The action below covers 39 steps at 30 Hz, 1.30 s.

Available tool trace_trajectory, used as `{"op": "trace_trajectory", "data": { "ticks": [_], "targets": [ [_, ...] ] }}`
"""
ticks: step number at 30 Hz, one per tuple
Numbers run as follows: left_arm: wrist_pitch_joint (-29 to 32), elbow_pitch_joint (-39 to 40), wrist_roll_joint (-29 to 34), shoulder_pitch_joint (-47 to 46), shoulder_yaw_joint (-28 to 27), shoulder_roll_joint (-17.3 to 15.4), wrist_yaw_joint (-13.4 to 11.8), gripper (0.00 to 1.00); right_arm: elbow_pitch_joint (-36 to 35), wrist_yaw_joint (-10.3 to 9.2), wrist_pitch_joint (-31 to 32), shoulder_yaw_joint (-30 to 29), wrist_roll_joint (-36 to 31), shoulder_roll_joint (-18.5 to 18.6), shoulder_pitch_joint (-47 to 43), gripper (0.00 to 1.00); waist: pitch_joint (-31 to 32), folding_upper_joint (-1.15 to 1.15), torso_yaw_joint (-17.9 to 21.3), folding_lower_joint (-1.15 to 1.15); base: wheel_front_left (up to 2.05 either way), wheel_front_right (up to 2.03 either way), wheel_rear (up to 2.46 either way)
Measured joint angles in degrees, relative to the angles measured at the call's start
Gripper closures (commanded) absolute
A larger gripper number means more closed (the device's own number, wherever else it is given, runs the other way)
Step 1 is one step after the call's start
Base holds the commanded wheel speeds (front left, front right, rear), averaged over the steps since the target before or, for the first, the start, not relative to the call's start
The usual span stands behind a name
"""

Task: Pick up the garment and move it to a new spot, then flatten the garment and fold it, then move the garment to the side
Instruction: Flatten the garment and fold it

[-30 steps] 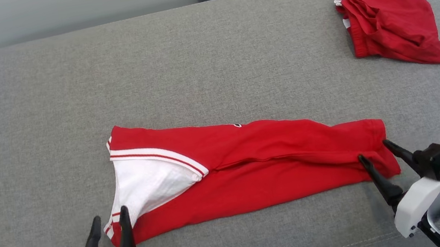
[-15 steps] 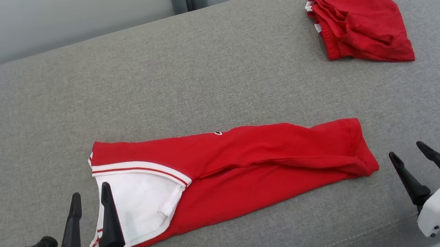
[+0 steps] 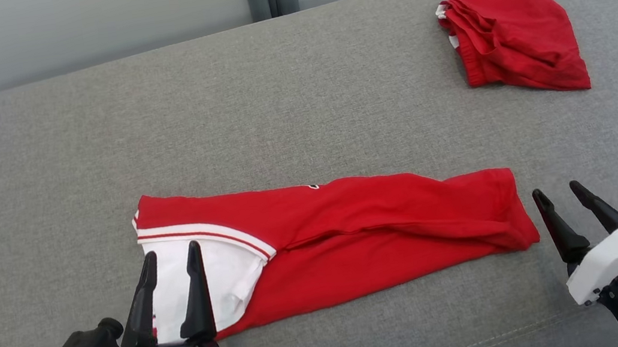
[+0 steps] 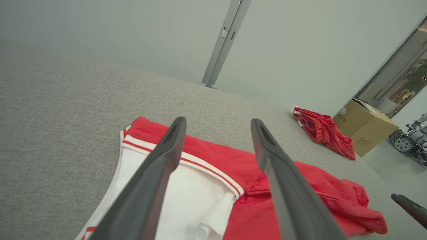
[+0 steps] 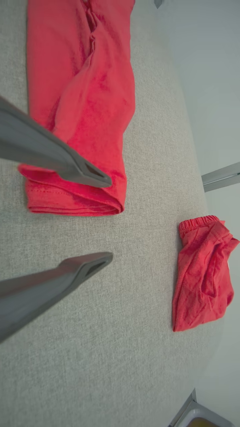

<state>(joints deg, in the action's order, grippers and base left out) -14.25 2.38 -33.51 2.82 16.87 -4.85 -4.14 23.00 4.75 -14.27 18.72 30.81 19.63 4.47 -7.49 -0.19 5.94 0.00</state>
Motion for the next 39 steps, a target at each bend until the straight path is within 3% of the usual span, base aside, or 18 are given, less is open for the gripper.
{"op": "trace_trajectory", "data": {
  "ticks": [10, 21, 22, 23, 25, 26, 27, 39],
  "targets": [
    [0.0, 0.3, 0.4, -0.4, 0.3, 0.0, -0.2, 0.0, 7.5, 0.79, 7.1, 1.3, 3.5, -1.9, 4.9, 0.0, -0.8, 0.0, -3.9, 0.0, 0.0, 0.0, 0.0],
    [0.0, 1.5, 0.4, -0.3, -0.5, 0.1, -0.9, 0.0, 11.3, 1.72, 9.1, 2.2, 5.2, -2.3, 4.9, 0.0, -1.6, 0.0, -5.0, 0.0, 0.0, 0.0, 0.0],
    [0.0, 1.5, 0.4, -0.3, -0.5, 0.1, -0.9, 0.0, 11.3, 1.72, 9.1, 2.2, 5.2, -2.3, 4.9, 0.1, -1.6, 0.0, -5.0, 0.0, 0.0, 0.0, 0.0],
    [0.0, 1.7, 0.4, -0.3, -0.7, 0.1, -0.9, 0.0, 11.4, 1.78, 9.4, 2.4, 5.4, -2.5, 5.0, 0.55, -1.7, 0.0, -4.8, 0.0, 0.0, 0.0, 0.0],
    [0.0, 1.8, 0.4, -0.2, -1.2, 0.1, -0.9, 0.0, 11.4, 1.79, 9.5, 2.9, 5.7, -3.1, 5.2, 0.78, -1.7, 0.0, -4.4, 0.0, 0.0, 0.0, 0.0],
    [0.0, 1.9, 0.4, -0.2, -1.3, 0.1, -0.9, 0.0, 11.4, 1.8, 9.5, 3.2, 6.1, -3.3, 5.3, 0.95, -1.8, 0.0, -4.2, 0.0, 0.0, 0.0, 0.0],
    [0.0, 1.9, 0.4, -0.2, -1.3, 0.1, -0.9, 0.0, 11.4, 1.8, 9.5, 3.6, 6.6, -3.4, 5.5, 1.0, -1.8, 0.0, -4.0, 0.0, 0.0, 0.0, 0.0],
    [0.0, 1.9, 0.6, -0.2, -1.7, 0.1, -1.3, 0.0, 11.1, 2.4, 7.9, 3.7, 8.0, -2.9, 7.6, 1.0, -1.6, 0.0, -1.6, 0.0, 0.0, 0.0, 0.0]
  ]
}}
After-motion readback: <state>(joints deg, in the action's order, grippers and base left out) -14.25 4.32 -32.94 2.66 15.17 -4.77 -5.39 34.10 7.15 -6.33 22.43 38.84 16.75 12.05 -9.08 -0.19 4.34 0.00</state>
